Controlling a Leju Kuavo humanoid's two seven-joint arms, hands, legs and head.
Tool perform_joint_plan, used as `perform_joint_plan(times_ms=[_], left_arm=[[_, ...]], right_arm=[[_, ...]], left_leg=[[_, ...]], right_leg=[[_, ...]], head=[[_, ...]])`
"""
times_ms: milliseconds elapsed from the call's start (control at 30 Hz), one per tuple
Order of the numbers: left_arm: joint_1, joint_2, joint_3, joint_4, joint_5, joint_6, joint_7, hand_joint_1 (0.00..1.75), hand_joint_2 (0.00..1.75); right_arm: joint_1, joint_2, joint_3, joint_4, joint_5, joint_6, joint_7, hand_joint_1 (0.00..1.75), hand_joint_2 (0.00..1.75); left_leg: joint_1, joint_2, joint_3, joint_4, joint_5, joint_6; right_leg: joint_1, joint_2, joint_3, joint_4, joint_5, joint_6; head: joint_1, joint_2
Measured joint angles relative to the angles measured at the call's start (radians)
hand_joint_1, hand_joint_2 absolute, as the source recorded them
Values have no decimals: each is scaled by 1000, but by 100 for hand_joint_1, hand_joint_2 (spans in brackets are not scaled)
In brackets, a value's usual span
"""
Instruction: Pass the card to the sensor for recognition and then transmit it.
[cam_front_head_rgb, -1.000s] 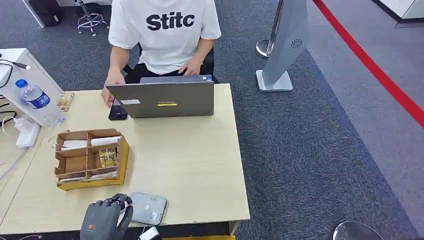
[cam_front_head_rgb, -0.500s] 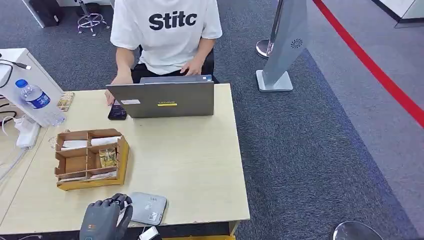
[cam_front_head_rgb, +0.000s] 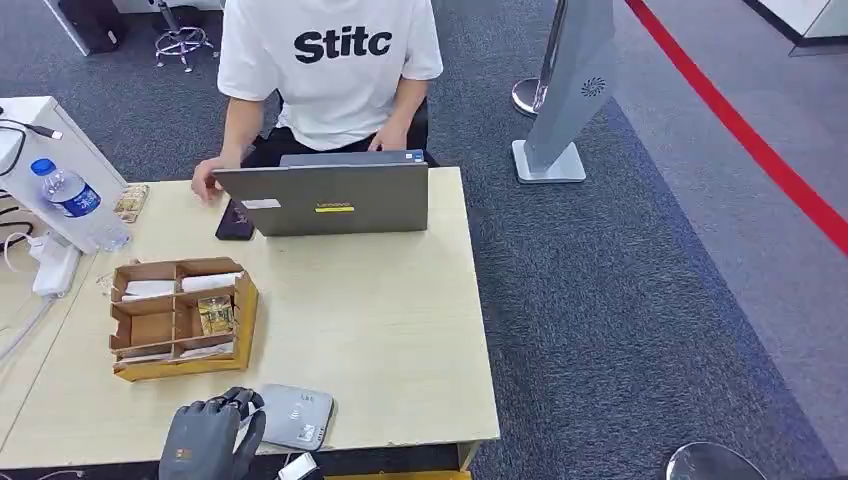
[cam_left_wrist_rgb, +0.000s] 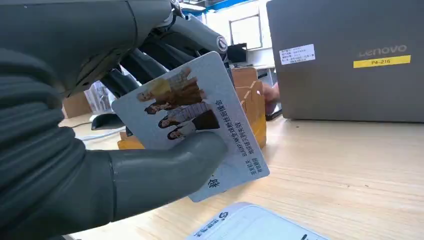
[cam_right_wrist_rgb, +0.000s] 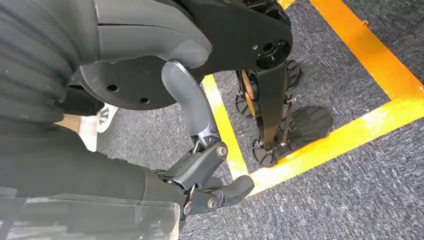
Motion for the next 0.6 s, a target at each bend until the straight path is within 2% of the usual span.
perform_joint_plan(times_ms=[600], left_arm=[[0, 0, 0, 0, 0, 0, 0, 175, 175]], right_arm=[[0, 0, 0, 0, 0, 0, 0, 0, 175]], left_leg=[[0, 0, 0, 0, 0, 0]], right_leg=[[0, 0, 0, 0, 0, 0]], head=[[0, 0]])
